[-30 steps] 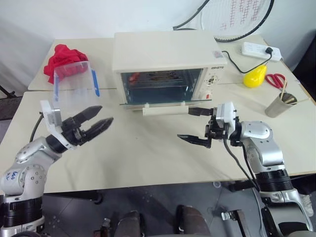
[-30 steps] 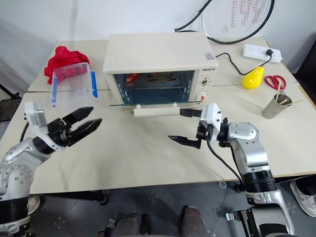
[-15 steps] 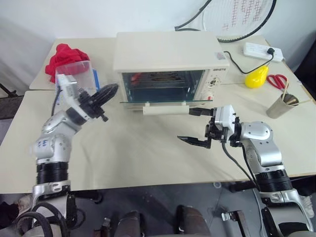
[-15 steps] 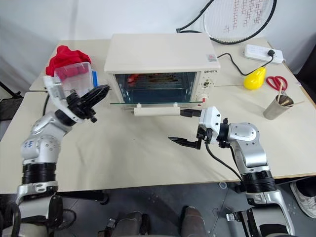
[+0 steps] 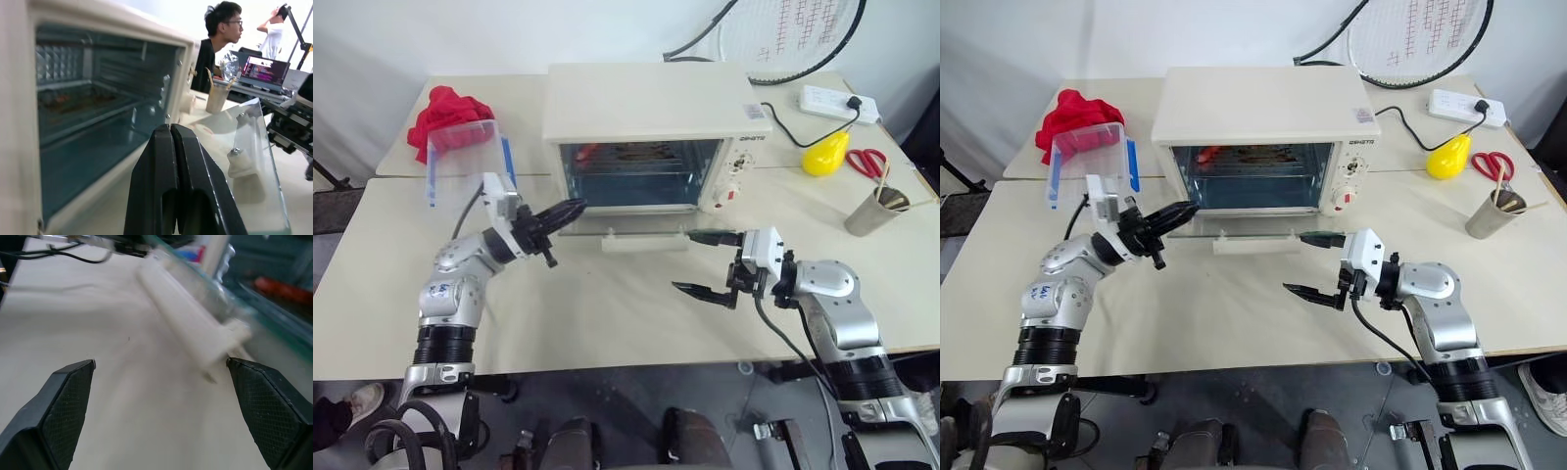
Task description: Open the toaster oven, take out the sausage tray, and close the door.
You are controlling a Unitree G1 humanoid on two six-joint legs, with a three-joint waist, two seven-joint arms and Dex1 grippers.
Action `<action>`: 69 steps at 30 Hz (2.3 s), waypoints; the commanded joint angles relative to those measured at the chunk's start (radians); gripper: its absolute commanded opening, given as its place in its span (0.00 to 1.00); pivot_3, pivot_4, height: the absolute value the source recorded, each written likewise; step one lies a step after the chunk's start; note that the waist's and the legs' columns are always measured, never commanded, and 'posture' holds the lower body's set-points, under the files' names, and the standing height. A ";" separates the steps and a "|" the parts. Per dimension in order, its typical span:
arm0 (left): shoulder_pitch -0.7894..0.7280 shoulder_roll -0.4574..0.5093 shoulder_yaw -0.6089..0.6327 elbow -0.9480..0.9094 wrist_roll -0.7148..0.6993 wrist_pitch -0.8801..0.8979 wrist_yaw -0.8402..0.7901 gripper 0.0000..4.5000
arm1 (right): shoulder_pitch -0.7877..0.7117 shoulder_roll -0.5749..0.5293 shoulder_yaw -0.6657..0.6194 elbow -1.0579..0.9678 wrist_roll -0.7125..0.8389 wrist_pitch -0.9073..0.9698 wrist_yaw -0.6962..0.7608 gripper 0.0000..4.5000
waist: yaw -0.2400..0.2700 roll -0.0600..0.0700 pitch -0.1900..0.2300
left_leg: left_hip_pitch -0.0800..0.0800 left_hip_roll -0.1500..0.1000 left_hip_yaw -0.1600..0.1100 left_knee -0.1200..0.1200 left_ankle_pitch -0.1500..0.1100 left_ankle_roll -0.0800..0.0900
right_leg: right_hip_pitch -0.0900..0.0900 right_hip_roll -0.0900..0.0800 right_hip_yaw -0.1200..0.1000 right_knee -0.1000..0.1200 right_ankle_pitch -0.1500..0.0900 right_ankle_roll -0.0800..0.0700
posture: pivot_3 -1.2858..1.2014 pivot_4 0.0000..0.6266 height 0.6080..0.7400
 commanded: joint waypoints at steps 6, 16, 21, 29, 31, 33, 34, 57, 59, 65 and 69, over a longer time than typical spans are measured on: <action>0.044 -0.029 -0.054 0.002 0.055 -0.052 -0.036 0.01 | 0.332 -0.075 -0.239 -0.247 0.034 0.075 -0.188 1.00 | 0.035 0.000 0.000 | 0.000 0.000 0.000 0.000 0.000 0.001 | 0.000 0.000 0.000 -0.002 0.000 0.000 | 0.52 0.24 1.00; 0.089 -0.041 -0.099 0.018 0.130 -0.120 -0.055 0.01 | 0.311 -0.150 -0.327 -0.334 0.029 0.130 -0.277 1.00 | 0.030 0.000 0.000 | 0.002 0.000 0.001 0.002 0.000 0.001 | 0.001 0.000 0.002 0.000 0.000 0.000 | 0.52 0.24 1.00; 0.130 -0.046 -0.129 0.028 0.177 -0.175 -0.052 0.01 | 0.121 -0.128 -0.179 -0.398 -0.086 0.324 -0.444 1.00 | 0.019 0.000 0.000 | 0.002 0.001 0.000 0.002 0.000 0.001 | 0.001 0.000 0.002 0.001 0.000 0.000 | 0.52 0.24 1.00; 0.188 -0.063 -0.094 -0.044 0.149 -0.197 -0.001 0.01 | -0.085 -0.035 0.062 -0.328 -0.204 0.236 -0.433 1.00 | 0.026 -0.001 0.000 | 0.000 0.000 0.000 0.002 0.000 0.001 | 0.001 0.000 0.000 0.000 0.000 0.000 | 0.52 0.24 1.00; 0.225 -0.060 -0.047 -0.121 0.098 -0.178 0.020 0.01 | -0.159 -0.009 0.138 -0.236 -0.318 0.181 -0.476 1.00 | 0.019 -0.001 0.000 | 0.000 0.001 0.000 0.002 0.000 0.001 | 0.001 0.000 0.000 0.001 0.000 0.000 | 0.52 0.24 1.00; 0.281 -0.045 0.010 -0.240 0.012 -0.106 0.047 0.09 | -0.245 0.015 0.231 -0.102 -0.463 0.108 -0.527 1.00 | 0.004 -0.001 0.000 | 0.000 0.001 0.000 0.002 0.000 0.001 | 0.000 0.000 0.000 0.001 0.000 0.000 | 0.52 0.24 1.00; 0.302 -0.039 0.032 -0.286 -0.005 -0.094 0.069 0.13 | -0.282 0.035 0.252 -0.046 -0.516 0.087 -0.574 1.00 | 0.001 -0.001 0.000 | 0.000 0.001 -0.001 0.002 0.000 0.001 | 0.000 -0.001 0.001 0.001 0.000 0.000 | 0.52 0.24 1.00; 0.511 -0.008 0.165 -0.608 -0.091 0.020 0.310 1.00 | -0.744 0.332 0.454 0.772 -0.988 -0.074 -1.126 0.81 | -0.030 0.000 0.000 | 0.000 0.001 -0.011 -0.001 0.000 0.000 | -0.001 -0.001 -0.001 0.003 0.000 -0.001 | 0.52 0.24 1.00; 0.503 -0.006 0.167 -0.599 -0.091 0.020 0.308 1.00 | -0.754 0.336 0.456 0.795 -0.995 -0.080 -1.141 0.66 | -0.033 0.000 0.000 | 0.000 0.001 -0.011 -0.001 0.000 0.000 | -0.001 -0.001 -0.001 0.003 0.000 -0.001 | 0.52 0.24 1.00; 0.467 -0.005 0.163 -0.569 -0.102 0.027 0.292 1.00 | -0.768 0.345 0.454 0.856 -0.995 -0.096 -1.156 0.22 | -0.046 0.000 0.000 | 0.000 0.001 -0.011 -0.002 0.001 0.000 | -0.001 -0.001 -0.001 0.003 0.000 -0.001 | 0.52 0.24 1.00; 0.432 0.004 0.153 -0.533 -0.098 0.028 0.268 1.00 | -0.780 0.339 0.452 0.867 -1.002 -0.105 -1.160 0.00 | -0.049 -0.001 0.000 | 0.000 0.002 -0.012 -0.002 0.001 0.000 | -0.001 0.000 -0.001 0.003 0.000 -0.001 | 0.52 0.24 1.00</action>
